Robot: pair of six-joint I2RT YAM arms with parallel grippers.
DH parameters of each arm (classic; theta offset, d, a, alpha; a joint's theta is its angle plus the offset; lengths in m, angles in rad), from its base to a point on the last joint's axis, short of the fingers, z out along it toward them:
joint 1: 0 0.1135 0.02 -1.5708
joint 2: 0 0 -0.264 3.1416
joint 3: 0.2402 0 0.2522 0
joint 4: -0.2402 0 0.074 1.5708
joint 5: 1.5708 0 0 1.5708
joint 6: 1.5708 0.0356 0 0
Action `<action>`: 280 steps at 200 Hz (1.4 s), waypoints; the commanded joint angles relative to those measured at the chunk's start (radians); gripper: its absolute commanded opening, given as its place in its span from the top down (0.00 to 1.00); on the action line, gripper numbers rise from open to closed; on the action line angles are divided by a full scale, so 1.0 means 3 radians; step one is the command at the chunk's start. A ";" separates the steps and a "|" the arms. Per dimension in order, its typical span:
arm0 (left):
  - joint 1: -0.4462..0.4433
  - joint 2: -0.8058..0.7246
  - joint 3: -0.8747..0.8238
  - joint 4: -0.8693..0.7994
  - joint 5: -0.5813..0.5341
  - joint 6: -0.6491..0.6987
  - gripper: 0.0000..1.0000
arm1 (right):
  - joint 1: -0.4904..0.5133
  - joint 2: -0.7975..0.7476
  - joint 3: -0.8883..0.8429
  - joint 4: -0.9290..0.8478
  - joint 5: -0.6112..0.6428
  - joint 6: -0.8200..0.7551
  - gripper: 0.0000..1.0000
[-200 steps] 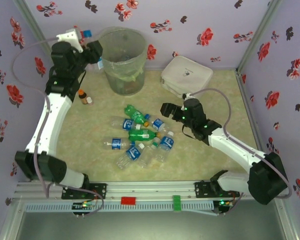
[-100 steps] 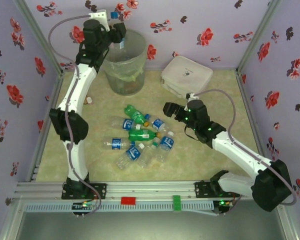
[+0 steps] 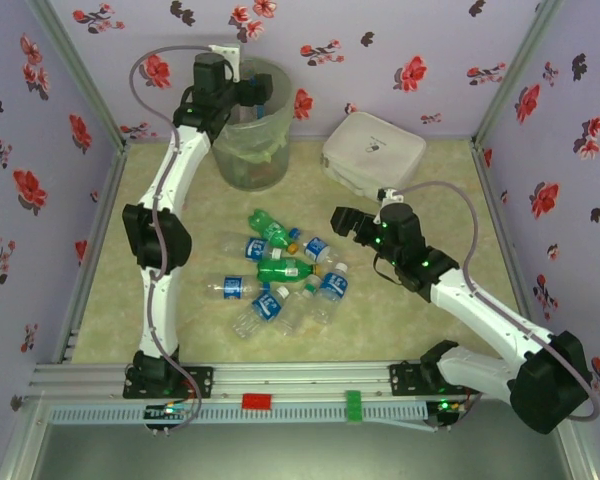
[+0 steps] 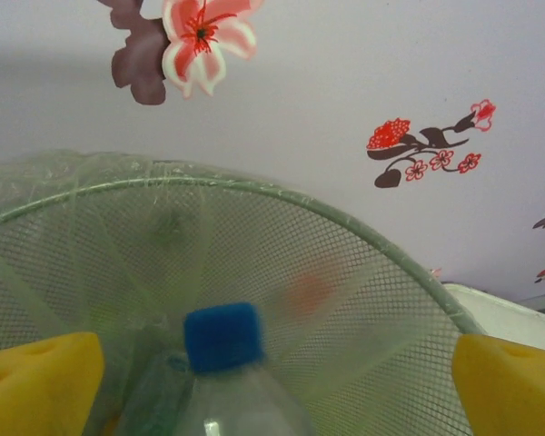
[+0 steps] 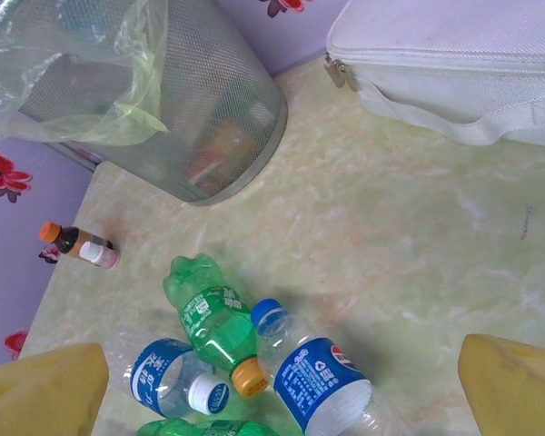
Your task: Put the plastic bottles in the bin
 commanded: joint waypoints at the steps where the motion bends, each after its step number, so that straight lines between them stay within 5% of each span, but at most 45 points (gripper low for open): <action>1: -0.0048 -0.0123 0.0171 -0.0058 -0.0038 0.0202 0.00 | 0.0016 0.0009 -0.0020 -0.0030 0.0092 -0.0038 0.00; 49: -0.0142 -0.0742 -0.0415 0.0140 -0.0034 0.0163 0.00 | 0.0031 0.0164 0.0039 -0.0178 0.0035 0.0008 0.00; 127: -0.0440 -0.2550 -0.3323 0.1065 0.0025 -0.0221 0.00 | 0.0160 0.0581 0.0193 -0.0358 -0.0037 0.0238 0.00; 202: -0.0702 -0.3420 -0.5459 0.1279 -0.0110 -0.1289 0.00 | 0.0378 0.0922 0.0440 -0.1111 -0.0107 0.0654 0.00; 280: -0.0855 -0.3488 -0.5945 0.1870 -0.0294 -0.1424 0.00 | 0.0692 0.1024 0.0281 -0.1426 -0.0209 0.1163 0.01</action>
